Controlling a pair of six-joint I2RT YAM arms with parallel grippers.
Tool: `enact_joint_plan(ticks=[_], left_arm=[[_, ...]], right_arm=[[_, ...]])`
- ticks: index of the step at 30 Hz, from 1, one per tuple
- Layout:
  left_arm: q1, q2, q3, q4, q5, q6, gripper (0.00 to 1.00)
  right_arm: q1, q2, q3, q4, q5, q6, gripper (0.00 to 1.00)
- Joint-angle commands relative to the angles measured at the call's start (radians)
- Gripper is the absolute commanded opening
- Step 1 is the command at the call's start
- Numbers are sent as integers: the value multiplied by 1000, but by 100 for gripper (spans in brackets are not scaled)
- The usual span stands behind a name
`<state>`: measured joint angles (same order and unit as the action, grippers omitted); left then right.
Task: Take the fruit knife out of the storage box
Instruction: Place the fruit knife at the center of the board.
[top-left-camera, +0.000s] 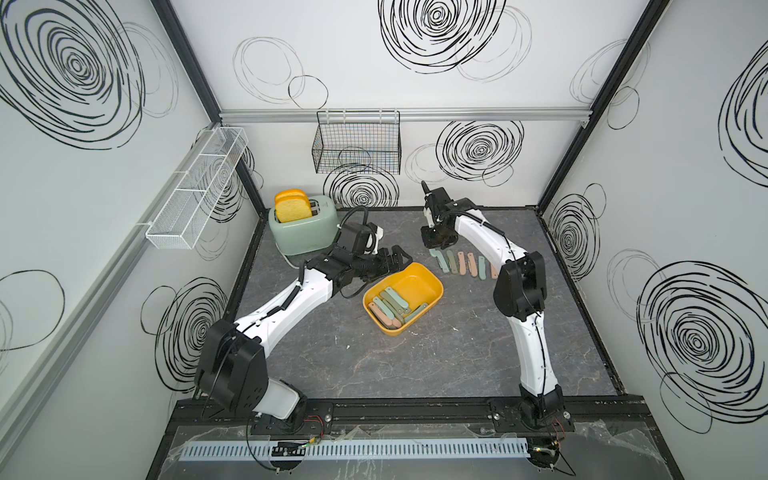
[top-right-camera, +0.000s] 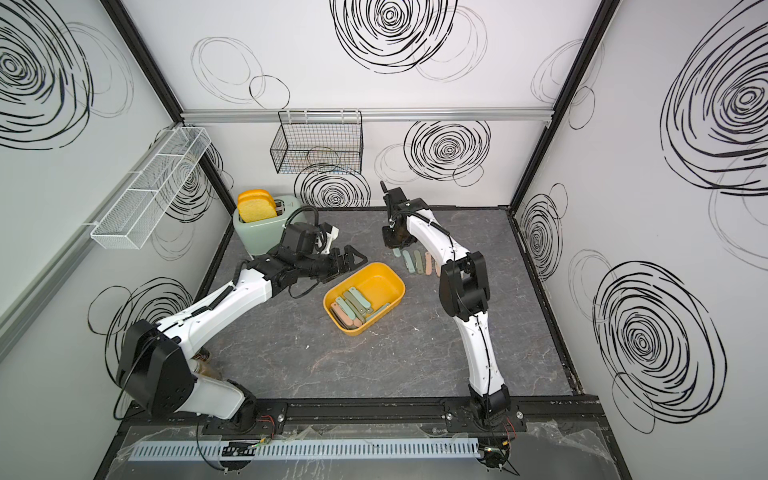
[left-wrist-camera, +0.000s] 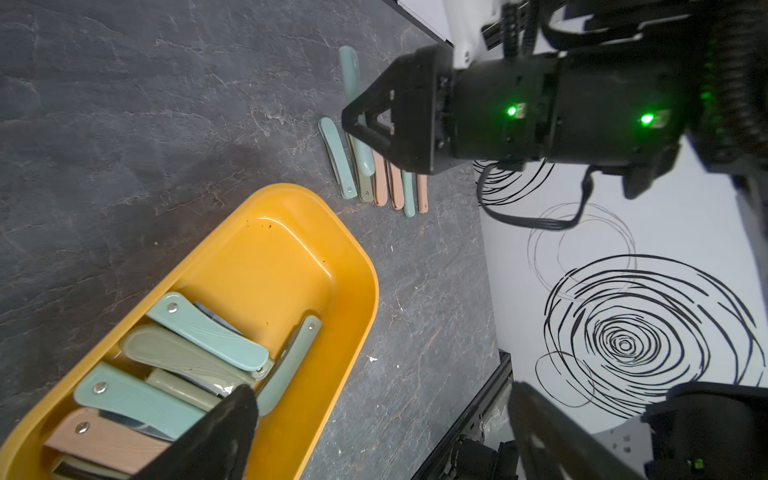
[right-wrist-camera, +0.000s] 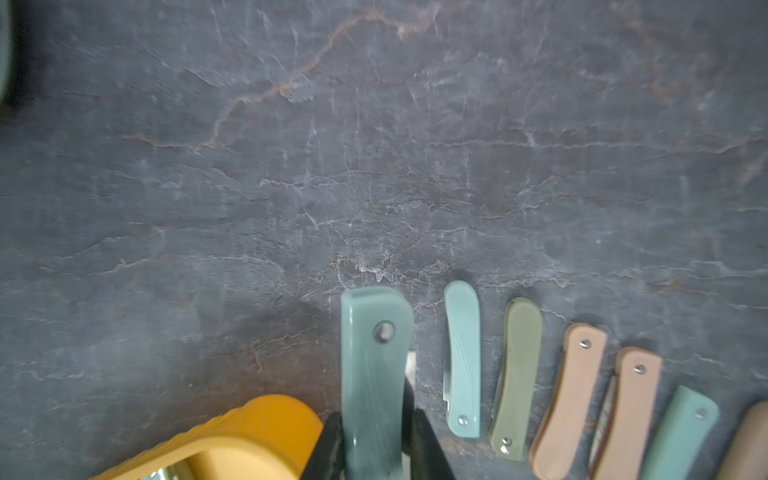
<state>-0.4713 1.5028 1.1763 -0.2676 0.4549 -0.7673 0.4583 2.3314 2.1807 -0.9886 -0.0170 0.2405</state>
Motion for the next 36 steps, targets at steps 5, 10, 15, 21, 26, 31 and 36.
enact_joint_plan(ticks=[5,10,15,21,26,31,36], left_arm=[[0,70,89,44,33,18,98],[-2,80,89,46,37,17,98],[-3,79,69,50,39,14,98],[-4,60,53,38,37,19,98],[-4,29,27,22,34,19,98],[0,-22,5,-2,28,23,98],[18,-120,-51,-36,16,38,98]], right_arm=[[-3,66,10,-7,-28,24,22],[-8,87,-12,6,-11,20,23],[-17,107,-26,8,-4,14,24],[-24,121,-24,-8,23,13,29],[-26,110,-23,-19,22,10,52],[-21,68,-26,-30,29,8,52],[8,-27,-65,-25,34,9,51]])
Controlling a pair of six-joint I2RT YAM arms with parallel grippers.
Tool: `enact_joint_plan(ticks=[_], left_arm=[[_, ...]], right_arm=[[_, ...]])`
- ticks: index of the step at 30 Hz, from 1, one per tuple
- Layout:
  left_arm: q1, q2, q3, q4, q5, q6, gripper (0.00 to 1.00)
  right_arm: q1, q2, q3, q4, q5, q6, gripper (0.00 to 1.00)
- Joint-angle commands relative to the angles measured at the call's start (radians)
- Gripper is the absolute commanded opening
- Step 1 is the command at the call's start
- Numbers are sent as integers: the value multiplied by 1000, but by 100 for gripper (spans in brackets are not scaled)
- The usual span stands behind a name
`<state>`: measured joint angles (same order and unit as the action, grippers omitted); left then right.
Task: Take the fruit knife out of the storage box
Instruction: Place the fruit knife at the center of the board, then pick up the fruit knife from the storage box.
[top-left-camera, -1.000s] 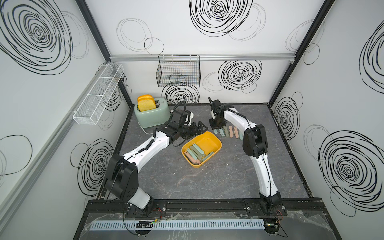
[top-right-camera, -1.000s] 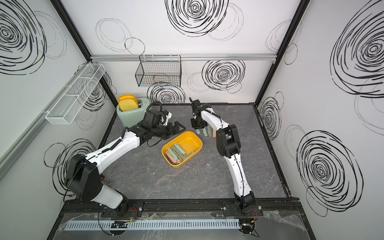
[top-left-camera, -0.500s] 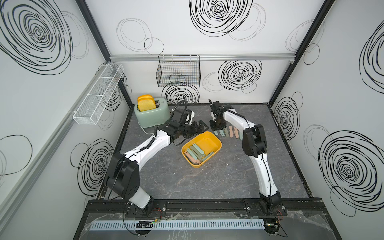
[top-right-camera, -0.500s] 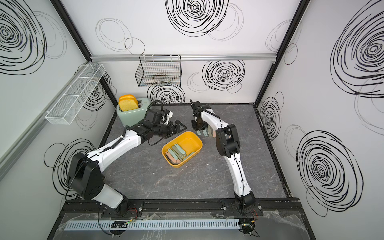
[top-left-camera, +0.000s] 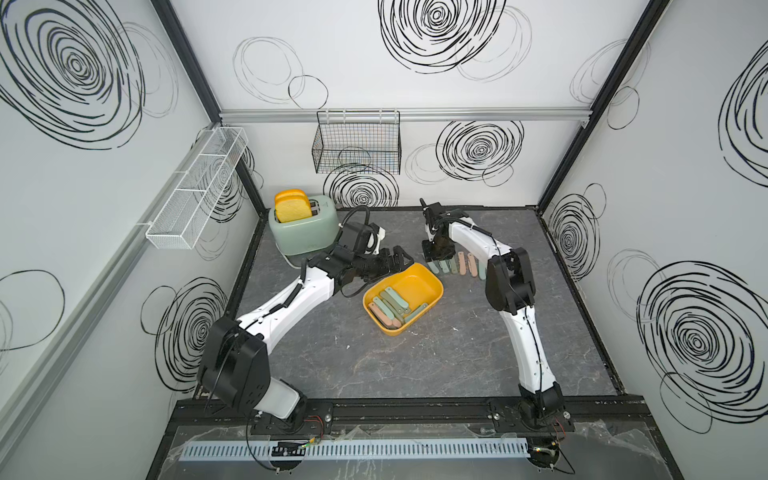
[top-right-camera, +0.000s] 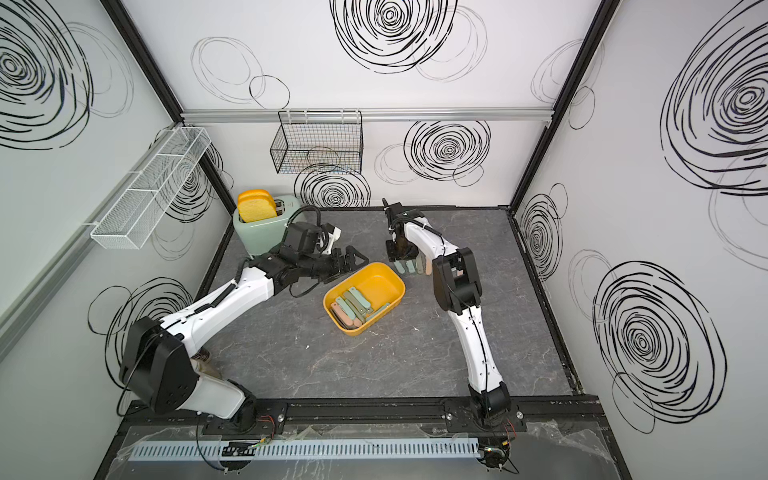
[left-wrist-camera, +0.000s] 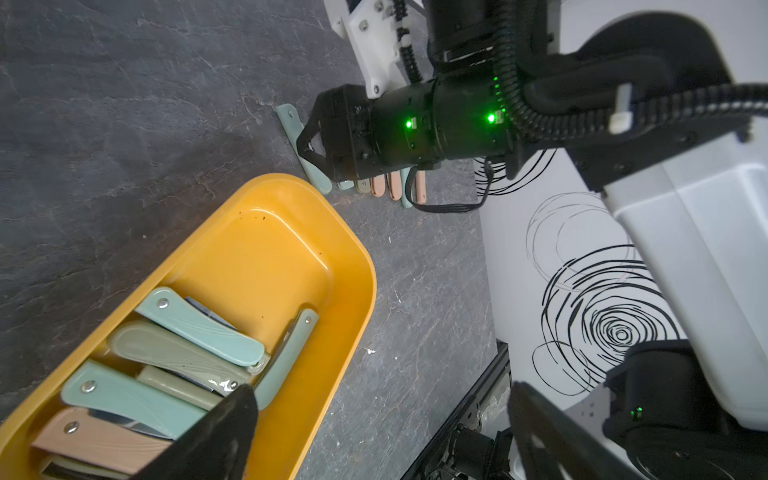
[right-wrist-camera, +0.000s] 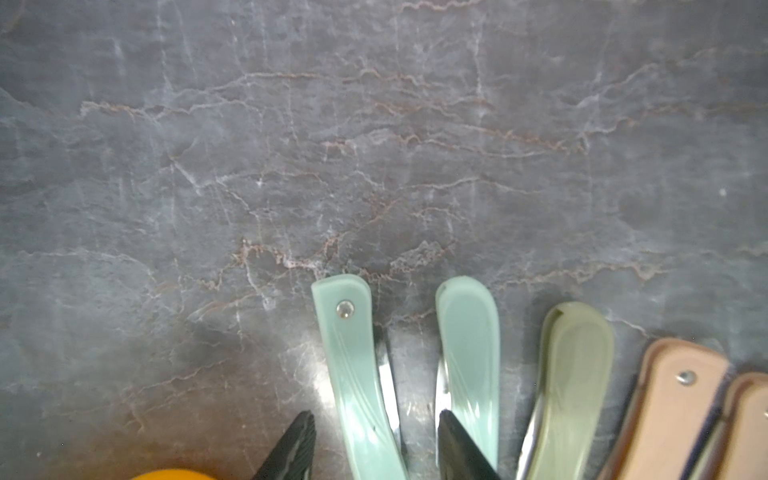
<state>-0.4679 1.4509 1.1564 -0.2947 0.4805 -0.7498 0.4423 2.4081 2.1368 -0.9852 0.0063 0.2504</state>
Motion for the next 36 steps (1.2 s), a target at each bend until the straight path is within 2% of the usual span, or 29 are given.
enact_joint_plan(ticks=[1,10,15,19,24,36], left_arm=[[19,-95,-54,-13,-12,23,98],[59,-364,-267,-77,-35,21,98],[73,-493,-350,-162,-45,40,98],[86,-598,-408,-216,-46,35,98],[99,-687,-451,-283,-52,37,98],[117,-747,-469,-303,-39,32,98]], right_arm=[[35,-127,-38,-23,15,-1,51],[192,-329,-267,57,3,15,52],[299,-384,-389,119,-9,45,49],[354,-366,-435,149,-20,58,48],[384,-310,-417,152,-14,51,46],[368,-206,-376,161,24,17,42]])
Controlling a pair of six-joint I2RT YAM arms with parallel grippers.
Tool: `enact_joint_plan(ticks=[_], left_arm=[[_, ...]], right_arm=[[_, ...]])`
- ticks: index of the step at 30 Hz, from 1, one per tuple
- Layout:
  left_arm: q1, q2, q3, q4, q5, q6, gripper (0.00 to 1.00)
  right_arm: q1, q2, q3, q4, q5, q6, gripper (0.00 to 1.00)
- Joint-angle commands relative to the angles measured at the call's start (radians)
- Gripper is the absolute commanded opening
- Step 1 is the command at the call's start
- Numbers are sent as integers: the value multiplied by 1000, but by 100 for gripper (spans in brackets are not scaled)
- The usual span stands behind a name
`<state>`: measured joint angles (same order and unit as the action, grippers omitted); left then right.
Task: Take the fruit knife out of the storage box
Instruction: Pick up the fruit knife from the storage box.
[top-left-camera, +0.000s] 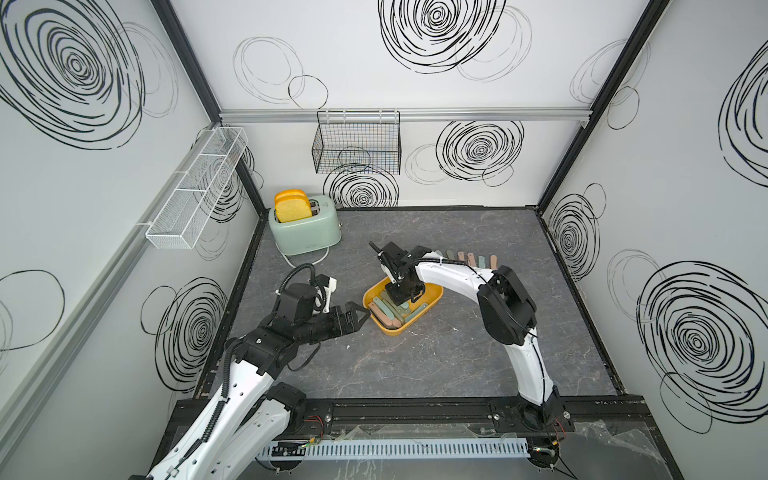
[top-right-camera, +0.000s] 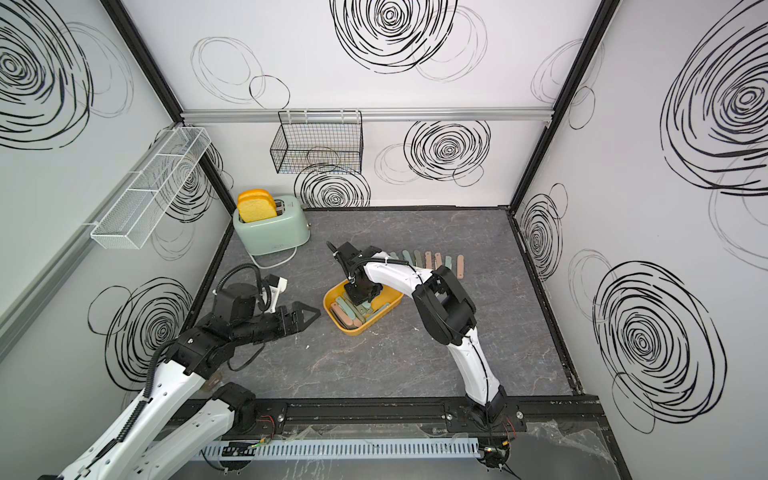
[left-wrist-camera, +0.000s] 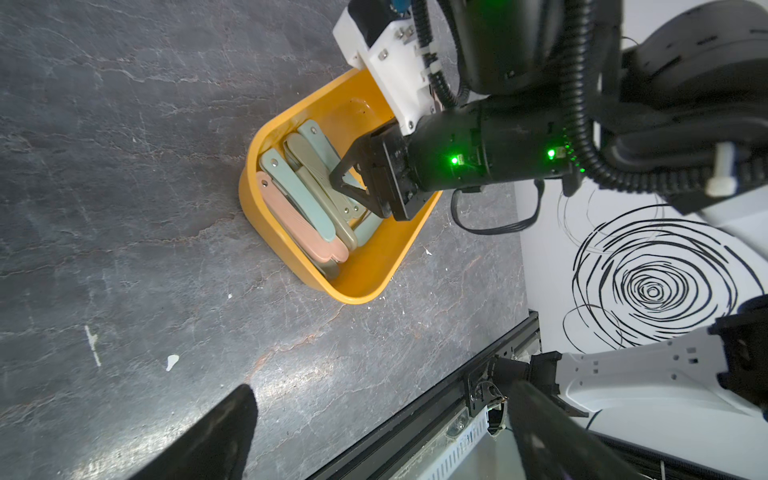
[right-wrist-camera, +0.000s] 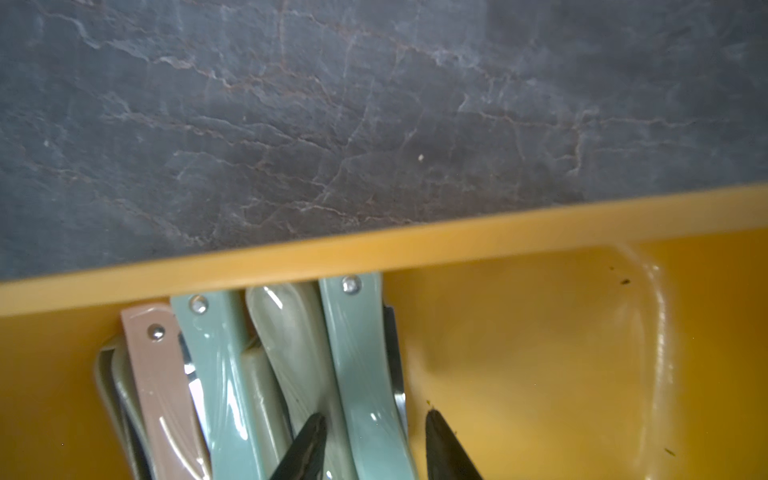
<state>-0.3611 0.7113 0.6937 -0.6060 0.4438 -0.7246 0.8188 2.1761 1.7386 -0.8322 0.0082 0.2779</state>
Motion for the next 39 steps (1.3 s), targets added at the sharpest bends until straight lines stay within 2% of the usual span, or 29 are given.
enact_joint_plan(ticks=[1,17,25,39], left_arm=[[11,-8,-6,10,-2,8,98],[30,3,-28,23,19,19,98],[43,21,-25,34,35,31,98],[49,27,-22,46,50,33,98]], right_arm=[[-10,31,24,9,20,-12,41],[-50,98,66,8,1,-30,30],[-50,74,120,-23,23,-31,25],[-60,50,176,-67,36,-35,24]])
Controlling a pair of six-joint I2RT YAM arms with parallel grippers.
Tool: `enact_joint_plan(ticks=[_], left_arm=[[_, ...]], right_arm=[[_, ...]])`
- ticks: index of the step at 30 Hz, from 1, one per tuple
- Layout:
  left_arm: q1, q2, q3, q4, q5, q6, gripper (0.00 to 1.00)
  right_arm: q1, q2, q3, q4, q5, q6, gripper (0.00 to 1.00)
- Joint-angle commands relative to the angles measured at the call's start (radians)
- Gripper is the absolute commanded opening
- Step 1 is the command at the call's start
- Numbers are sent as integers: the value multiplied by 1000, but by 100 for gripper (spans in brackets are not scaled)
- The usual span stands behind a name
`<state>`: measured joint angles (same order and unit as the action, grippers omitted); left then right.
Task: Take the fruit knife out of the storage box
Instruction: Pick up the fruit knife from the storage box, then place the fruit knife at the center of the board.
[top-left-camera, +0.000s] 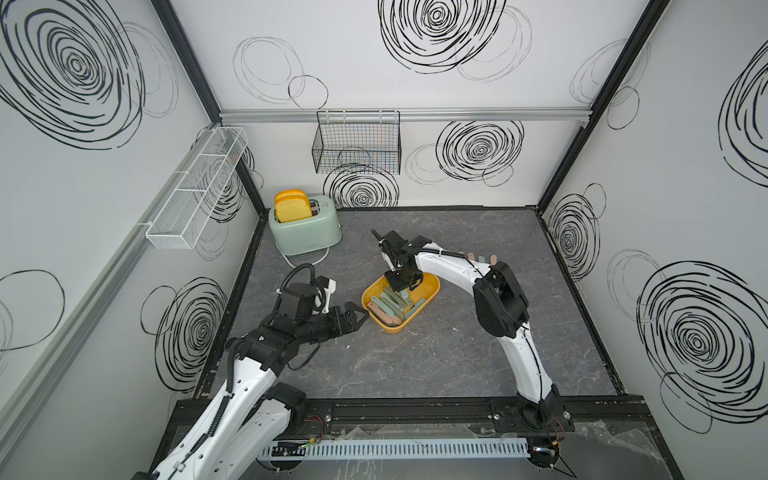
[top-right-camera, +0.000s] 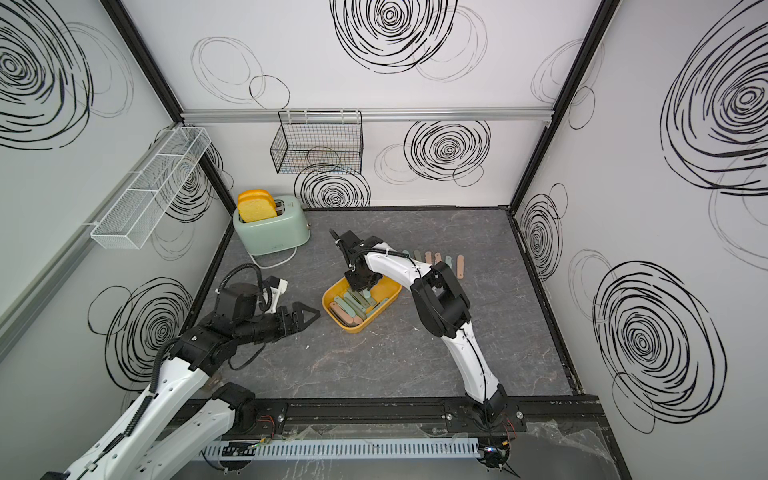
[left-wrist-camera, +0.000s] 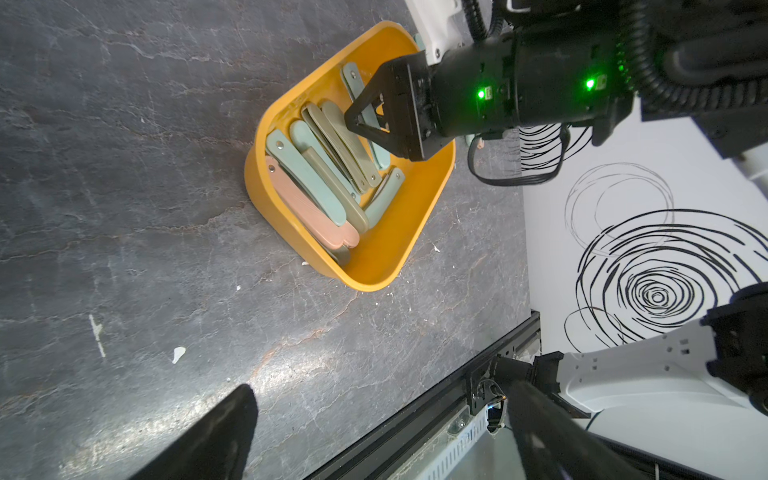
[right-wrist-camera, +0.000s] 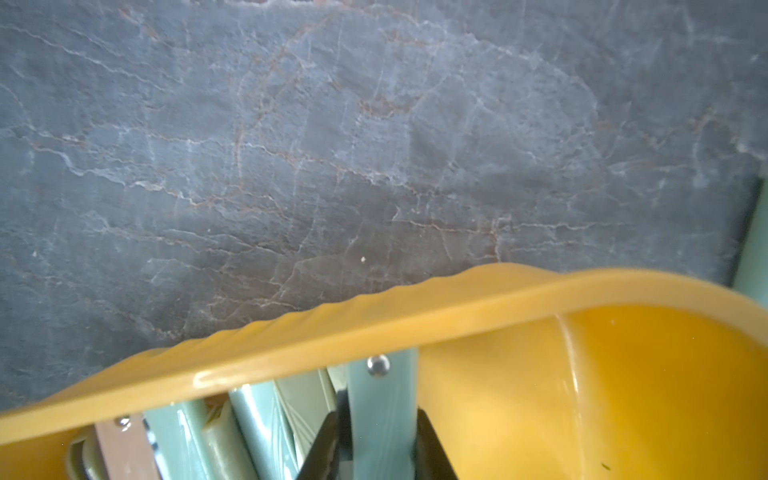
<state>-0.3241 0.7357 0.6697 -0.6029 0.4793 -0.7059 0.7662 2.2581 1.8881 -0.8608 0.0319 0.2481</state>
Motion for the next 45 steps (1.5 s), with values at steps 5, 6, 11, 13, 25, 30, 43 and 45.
enact_joint_plan(ticks=[5,6,11,13,25,30,43,45], left_arm=[[12,31,32,54,12,22,98],[12,41,39,62,12,22,98],[9,113,72,108,17,25,98],[0,145,87,135,19,23,98],[-227,386,197,310,-66,-23,98],[-321,478,246,352,-82,-29,98],[-430,619,342,376,-73,-11,98],[-443,628,352,376,-71,-9,98]], right_arm=[[-15,-54,45,-59,14,0,23],[-20,-65,43,-61,13,5,23],[-61,-147,-1,-54,-10,28,23],[-83,-187,-36,-45,-18,35,23],[-281,-470,-434,68,-36,80,24],[-384,-556,-603,116,-43,88,24],[-565,-523,-747,202,-1,19,24],[-576,-499,-748,211,16,1,24]])
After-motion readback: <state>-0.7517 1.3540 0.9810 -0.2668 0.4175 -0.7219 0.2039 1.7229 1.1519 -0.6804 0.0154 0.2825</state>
